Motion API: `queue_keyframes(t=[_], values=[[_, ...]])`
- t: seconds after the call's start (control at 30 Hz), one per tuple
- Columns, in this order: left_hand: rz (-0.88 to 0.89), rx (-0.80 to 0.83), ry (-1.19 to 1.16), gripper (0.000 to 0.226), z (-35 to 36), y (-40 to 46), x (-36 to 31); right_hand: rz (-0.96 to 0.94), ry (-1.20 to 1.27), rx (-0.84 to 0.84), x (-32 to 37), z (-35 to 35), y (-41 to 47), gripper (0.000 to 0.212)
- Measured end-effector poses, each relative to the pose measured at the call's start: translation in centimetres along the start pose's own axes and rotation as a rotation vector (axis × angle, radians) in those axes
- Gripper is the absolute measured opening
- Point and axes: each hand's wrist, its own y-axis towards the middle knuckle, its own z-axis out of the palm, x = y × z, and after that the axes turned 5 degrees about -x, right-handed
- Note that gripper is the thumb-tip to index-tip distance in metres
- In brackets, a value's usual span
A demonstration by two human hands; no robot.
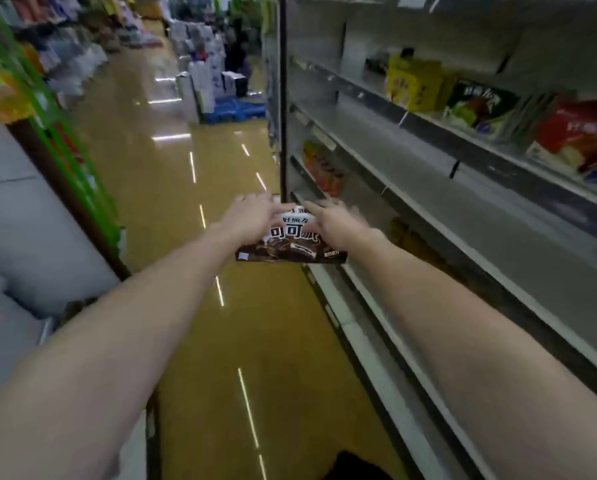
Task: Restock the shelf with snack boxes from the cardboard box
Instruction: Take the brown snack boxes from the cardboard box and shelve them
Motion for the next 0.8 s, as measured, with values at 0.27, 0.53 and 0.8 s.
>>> queue_keyframes(t=[0.27,0.53,0.8], values=[[0.154,-0.04,-0.047,0.041,0.7,12.1,5.6,0.166,-0.135,-0.078,-1.2,-1.5,9.0,0.065],[0.273,-0.144,-0.013,0.04,1.6,27.4,10.0,0.191,-0.196,-0.184,-6.2,-3.2,23.3,0.061],[0.339,-0.275,0.001,0.039,0.5,45.4,15.2,0.207,-0.226,-0.256,-10.2,-7.2,39.1,0.061]])
